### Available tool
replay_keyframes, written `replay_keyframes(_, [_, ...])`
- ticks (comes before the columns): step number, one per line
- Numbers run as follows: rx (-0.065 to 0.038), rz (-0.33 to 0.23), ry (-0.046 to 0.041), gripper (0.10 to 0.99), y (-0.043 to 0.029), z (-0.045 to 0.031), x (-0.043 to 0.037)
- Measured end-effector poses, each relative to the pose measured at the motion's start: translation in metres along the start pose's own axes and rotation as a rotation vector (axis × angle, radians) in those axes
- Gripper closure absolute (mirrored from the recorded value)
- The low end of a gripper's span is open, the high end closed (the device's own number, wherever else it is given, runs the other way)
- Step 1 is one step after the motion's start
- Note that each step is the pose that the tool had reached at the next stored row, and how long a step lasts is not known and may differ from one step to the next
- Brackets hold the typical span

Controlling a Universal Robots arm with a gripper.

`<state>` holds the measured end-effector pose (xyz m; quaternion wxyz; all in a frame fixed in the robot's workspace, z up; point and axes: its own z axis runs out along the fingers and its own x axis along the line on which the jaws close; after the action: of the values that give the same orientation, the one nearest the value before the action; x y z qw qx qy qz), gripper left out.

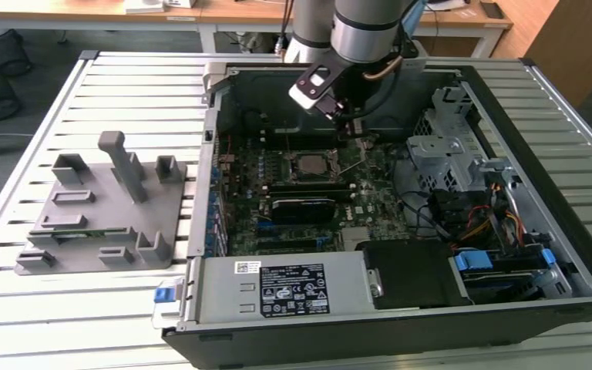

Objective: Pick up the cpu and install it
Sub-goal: 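Close the cpu cover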

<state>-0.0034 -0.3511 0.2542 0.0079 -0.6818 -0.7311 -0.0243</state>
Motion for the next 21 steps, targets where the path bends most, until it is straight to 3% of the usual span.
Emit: replay_keyframes(21, [0.003, -0.016, 0.0005, 0.980, 0.0183, 0.0006, 0.0006])
